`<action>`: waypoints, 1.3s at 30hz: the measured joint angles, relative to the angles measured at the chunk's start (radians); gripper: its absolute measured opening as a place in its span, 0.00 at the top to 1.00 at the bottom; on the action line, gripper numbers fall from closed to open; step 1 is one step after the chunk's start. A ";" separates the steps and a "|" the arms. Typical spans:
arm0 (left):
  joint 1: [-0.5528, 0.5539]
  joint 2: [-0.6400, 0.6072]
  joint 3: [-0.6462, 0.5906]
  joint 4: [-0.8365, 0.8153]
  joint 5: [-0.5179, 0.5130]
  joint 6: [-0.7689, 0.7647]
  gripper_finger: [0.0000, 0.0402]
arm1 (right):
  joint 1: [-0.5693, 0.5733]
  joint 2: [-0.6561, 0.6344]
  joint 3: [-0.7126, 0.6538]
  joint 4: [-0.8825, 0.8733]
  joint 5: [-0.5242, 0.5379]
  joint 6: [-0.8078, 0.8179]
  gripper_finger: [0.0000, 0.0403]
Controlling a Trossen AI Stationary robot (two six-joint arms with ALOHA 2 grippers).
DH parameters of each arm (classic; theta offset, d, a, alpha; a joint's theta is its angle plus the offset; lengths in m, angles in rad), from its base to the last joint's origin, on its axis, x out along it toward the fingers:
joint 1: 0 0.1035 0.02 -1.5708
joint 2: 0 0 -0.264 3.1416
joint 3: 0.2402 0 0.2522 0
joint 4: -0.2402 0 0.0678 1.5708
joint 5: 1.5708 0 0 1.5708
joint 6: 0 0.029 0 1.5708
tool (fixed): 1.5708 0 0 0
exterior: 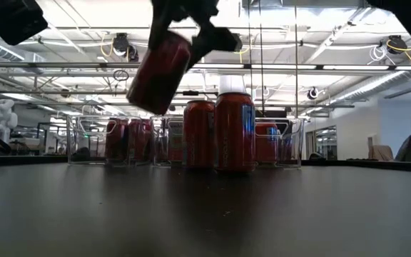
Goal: Sort soda cans
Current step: Move the top red soda can to the center of the table, then move the bottom red soda can to the center of the table
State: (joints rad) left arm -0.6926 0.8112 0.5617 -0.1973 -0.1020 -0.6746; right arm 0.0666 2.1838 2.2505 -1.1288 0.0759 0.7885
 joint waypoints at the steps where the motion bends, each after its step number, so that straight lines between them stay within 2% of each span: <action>1: 0.000 0.000 0.000 0.000 0.000 0.000 0.01 | 0.000 0.013 0.000 -0.001 -0.001 0.000 0.27; 24: 0.000 0.000 0.000 0.003 -0.003 0.000 0.01 | 0.018 0.171 0.003 -0.030 -0.016 0.000 0.27; 34: -0.003 0.001 0.000 0.005 0.000 -0.001 0.01 | 0.019 0.170 0.002 -0.012 -0.023 0.034 0.16; 39: -0.004 0.001 0.000 0.006 0.001 -0.002 0.01 | 0.019 0.169 0.002 -0.011 -0.026 0.026 0.14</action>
State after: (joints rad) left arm -0.6964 0.8120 0.5617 -0.1912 -0.1009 -0.6762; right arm 0.0860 2.3528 2.2524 -1.1397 0.0494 0.8145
